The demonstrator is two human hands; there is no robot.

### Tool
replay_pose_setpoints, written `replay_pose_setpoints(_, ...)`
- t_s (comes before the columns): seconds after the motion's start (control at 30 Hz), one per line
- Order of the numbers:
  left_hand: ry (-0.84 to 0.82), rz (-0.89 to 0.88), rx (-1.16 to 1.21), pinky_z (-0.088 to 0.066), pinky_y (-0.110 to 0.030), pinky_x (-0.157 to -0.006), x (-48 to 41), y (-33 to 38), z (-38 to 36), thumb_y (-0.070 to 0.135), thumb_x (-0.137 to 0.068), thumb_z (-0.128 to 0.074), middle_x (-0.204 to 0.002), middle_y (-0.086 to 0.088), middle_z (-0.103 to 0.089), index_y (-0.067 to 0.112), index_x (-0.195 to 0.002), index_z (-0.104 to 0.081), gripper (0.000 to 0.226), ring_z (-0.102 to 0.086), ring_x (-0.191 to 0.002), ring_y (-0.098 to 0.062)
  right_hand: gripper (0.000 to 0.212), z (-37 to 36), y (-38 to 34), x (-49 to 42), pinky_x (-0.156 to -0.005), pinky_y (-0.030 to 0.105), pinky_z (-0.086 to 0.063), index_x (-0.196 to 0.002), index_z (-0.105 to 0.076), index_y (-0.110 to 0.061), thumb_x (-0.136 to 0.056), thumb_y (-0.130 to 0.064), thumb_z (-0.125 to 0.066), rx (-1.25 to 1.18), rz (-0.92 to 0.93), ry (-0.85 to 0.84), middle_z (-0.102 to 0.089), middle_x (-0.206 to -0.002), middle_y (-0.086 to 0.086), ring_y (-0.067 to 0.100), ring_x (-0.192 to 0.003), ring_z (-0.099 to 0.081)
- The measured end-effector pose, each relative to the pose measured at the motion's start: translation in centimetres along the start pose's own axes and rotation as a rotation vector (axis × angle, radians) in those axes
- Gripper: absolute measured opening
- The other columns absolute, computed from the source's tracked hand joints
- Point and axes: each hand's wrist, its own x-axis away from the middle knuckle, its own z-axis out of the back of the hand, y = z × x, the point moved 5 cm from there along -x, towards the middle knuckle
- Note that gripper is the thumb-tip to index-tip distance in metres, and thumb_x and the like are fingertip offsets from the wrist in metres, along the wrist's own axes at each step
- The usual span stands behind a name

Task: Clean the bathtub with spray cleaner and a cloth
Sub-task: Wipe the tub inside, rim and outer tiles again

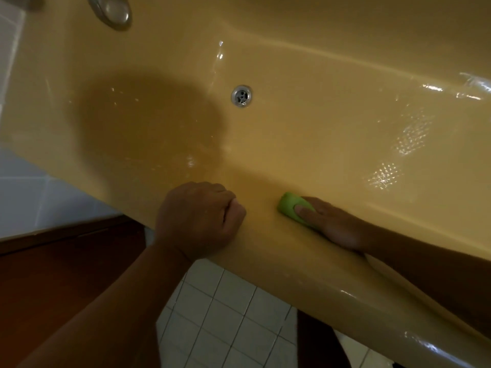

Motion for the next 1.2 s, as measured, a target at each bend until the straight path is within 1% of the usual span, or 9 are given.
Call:
replay_pose_setpoints(0.17, 0.016, 0.013, -0.020, -0.044, -0.041, -0.054, 0.1, -0.6, 0.0, 0.039, -0.098, -0.036, -0.067, -0.002, -0.062, 0.016, -0.068, -0.068, 0.050, -0.053, -0.058, -0.028, 0.077, 1.4, 6.7, -7.9, -0.124, 0.043, -0.016, -0.166, -0.017, -0.029, -0.102, -0.072, -0.022, 0.201, -0.267, 0.110, -0.022, -0.170, 0.011, 0.033, -0.155, -0.023)
replay_pose_setpoints(0.23, 0.014, 0.006, -0.006, -0.044, -0.041, -0.054, -0.1, -0.9, -0.1, 0.039, -0.098, -0.036, -0.065, -0.002, -0.061, 0.016, -0.068, -0.068, 0.050, -0.052, -0.057, -0.027, 0.070, 0.9, 5.1, -9.4, -0.125, 0.044, -0.009, -0.166, -0.014, -0.030, -0.106, -0.065, -0.019, 0.207, -0.235, 0.073, -0.016, -0.172, 0.009, 0.032, -0.158, -0.014)
replay_pose_setpoints(0.33, 0.027, 0.010, -0.008, -0.043, -0.041, -0.054, -0.1, -1.3, -0.1, 0.039, -0.098, -0.036, -0.064, -0.001, -0.060, 0.015, -0.068, -0.068, 0.050, -0.051, -0.056, -0.026, 0.059, -0.6, 0.0, -8.2, -0.124, 0.038, -0.016, -0.163, -0.027, -0.033, -0.109, -0.058, -0.024, 0.110, -0.069, 0.012, -0.030, -0.168, 0.000, 0.027, -0.154, -0.027)
replay_pose_setpoints(0.5, 0.055, 0.015, -0.024, -0.043, -0.040, -0.054, -0.1, -2.1, 0.4, 0.039, -0.097, -0.037, -0.065, 0.000, -0.060, 0.016, -0.067, -0.067, 0.048, -0.053, -0.058, -0.026, 0.063, -2.5, -7.3, 1.7, -0.113, 0.012, -0.023, -0.156, -0.035, -0.045, -0.098, -0.070, -0.033, -0.083, 0.235, -0.074, -0.039, -0.153, -0.029, -0.009, -0.140, -0.033)
replay_pose_setpoints(0.6, 0.056, 0.011, -0.029, -0.043, -0.039, -0.053, -0.1, -2.7, 0.7, 0.039, -0.097, -0.036, -0.064, -0.002, -0.060, 0.016, -0.066, -0.067, 0.049, -0.051, -0.057, -0.028, 0.055, -2.8, -6.2, 3.6, -0.112, 0.004, -0.023, -0.153, -0.038, -0.051, -0.100, -0.068, -0.042, -0.202, 0.238, -0.129, -0.037, -0.151, -0.040, -0.023, -0.138, -0.030)
replay_pose_setpoints(0.77, -0.059, -0.152, -0.026, -0.045, -0.042, -0.068, 0.5, -2.8, 0.4, 0.038, -0.102, -0.036, -0.079, -0.002, -0.070, 0.017, -0.081, -0.073, 0.048, -0.062, -0.069, -0.028, 0.060, -1.1, -0.1, -3.5, -0.118, 0.021, -0.026, -0.155, -0.037, -0.044, -0.100, -0.068, -0.046, -0.184, 0.009, -0.092, -0.039, -0.159, -0.021, 0.004, -0.150, -0.033)
replay_pose_setpoints(0.93, 0.011, -0.242, -0.071, -0.048, -0.044, -0.085, 1.8, -3.9, 1.2, 0.036, -0.103, -0.043, -0.102, -0.003, -0.077, 0.013, -0.103, -0.078, 0.042, -0.071, -0.089, -0.024, 0.081, 0.5, 3.8, -13.5, -0.127, 0.041, -0.014, -0.165, -0.018, -0.028, -0.099, -0.076, -0.021, 0.271, -0.149, 0.054, -0.022, -0.171, 0.009, 0.029, -0.156, -0.022)
replay_pose_setpoints(1.03, 0.049, -0.246, -0.071, -0.049, -0.045, -0.087, 1.8, -4.8, 1.3, 0.036, -0.103, -0.044, -0.106, -0.005, -0.077, 0.011, -0.106, -0.078, 0.042, -0.072, -0.092, -0.026, 0.069, -0.8, 1.1, -15.6, -0.127, 0.042, -0.006, -0.166, -0.014, -0.027, -0.107, -0.063, -0.021, 0.305, -0.141, 0.086, -0.013, -0.173, 0.009, 0.030, -0.159, -0.011)
replay_pose_setpoints(1.2, 0.070, -0.169, -0.052, -0.049, -0.044, -0.089, 1.5, -6.5, 1.8, 0.034, -0.103, -0.045, -0.104, -0.002, -0.078, 0.013, -0.103, -0.079, 0.040, -0.071, -0.092, -0.026, 0.057, -3.4, -8.5, -9.3, -0.122, 0.037, -0.026, -0.158, -0.035, -0.040, -0.106, -0.064, -0.030, 0.037, 0.083, -0.001, -0.038, -0.163, -0.008, 0.022, -0.149, -0.035)
